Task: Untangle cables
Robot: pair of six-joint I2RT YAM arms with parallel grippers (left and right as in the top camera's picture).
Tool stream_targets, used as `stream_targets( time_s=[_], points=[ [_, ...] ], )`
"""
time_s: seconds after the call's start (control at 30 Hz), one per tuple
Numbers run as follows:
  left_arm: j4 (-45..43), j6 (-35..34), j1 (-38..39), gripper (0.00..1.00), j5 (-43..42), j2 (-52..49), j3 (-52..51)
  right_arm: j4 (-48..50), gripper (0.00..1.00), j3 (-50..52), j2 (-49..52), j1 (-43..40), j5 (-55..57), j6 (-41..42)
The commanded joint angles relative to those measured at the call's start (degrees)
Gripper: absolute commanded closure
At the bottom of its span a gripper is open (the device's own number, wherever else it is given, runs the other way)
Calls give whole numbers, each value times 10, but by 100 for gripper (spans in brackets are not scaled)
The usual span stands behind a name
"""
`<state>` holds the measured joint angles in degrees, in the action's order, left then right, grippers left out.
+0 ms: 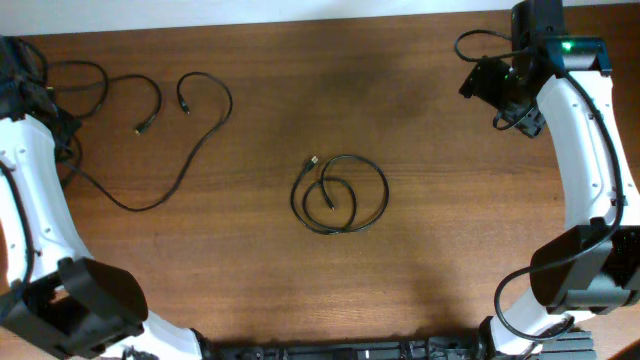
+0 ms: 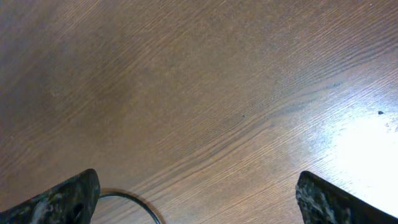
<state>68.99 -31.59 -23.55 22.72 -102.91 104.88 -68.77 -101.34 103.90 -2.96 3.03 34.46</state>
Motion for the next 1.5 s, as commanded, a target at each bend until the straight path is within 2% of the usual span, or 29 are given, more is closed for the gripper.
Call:
stream_targets(
  time_s=[0.0,0.1,0.17,0.23,0.3,0.33,0.4,0.47,0.5,0.6,0.67,0.7,0.73,0.77,0.83,0.9,0.93,1.1,1.17,1.23,1.27,1.3,1.4,1.47],
  points=[
    [-28,-12,-31,100,15,-24,2,0,2,-1,5,0,9,-1],
    [-92,17,-63,99,30,-40,2,0,2,-1,5,0,8,-1],
    [-106,17,-77,84,22,-50,2,0,2,-1,5,0,9,-1],
    [-107,17,-91,64,-16,-57,2,0,2,-1,5,0,9,-1],
    [-107,17,-104,26,-87,-57,2,0,2,-1,5,0,8,-1],
    [-107,21,-108,28,-127,-57,2,0,2,-1,5,0,9,-1],
    [-112,78,-118,27,-242,-57,2,0,2,-1,5,0,9,-1],
    [-123,93,-127,29,-314,-57,2,0,2,-1,5,0,9,-1],
    [-132,124,-132,31,-351,-57,2,0,1,-1,5,0,9,-1],
    [-122,129,-145,25,-312,-58,2,0,2,-1,5,0,9,-1],
    [-104,139,-149,25,-320,-59,2,0,2,-1,5,0,8,-1],
    [-104,186,-145,27,-358,-60,2,0,2,-1,5,0,8,-1],
    [-104,268,-135,23,-437,-63,2,0,2,-1,5,0,8,-1],
    [-102,312,-126,19,-487,-65,2,0,2,-1,5,0,9,-1],
    [-98,352,-96,18,-556,-72,2,0,2,-1,5,0,9,-1],
    [-94,352,-42,18,-543,-87,2,0,2,-1,5,0,9,-1],
    [-94,352,-11,11,-521,-100,2,0,2,-1,5,0,9,-1],
    [-108,352,117,8,-383,-180,2,0,2,-1,5,0,8,-1],
    [-141,352,157,7,-317,-216,2,0,2,-1,5,0,9,-1],
    [-186,352,181,4,-312,-239,2,0,2,-1,5,0,8,-1],
    [-217,351,193,11,-312,-246,2,0,2,-1,5,0,8,-1],
    [-242,351,203,13,-312,-252,2,0,2,-1,5,0,8,-1],
    [-286,323,226,13,-311,-271,2,0,1,-1,5,0,9,-1],
    [-304,322,239,14,-279,-286,2,0,2,-1,5,0,8,-1]
  ],
)
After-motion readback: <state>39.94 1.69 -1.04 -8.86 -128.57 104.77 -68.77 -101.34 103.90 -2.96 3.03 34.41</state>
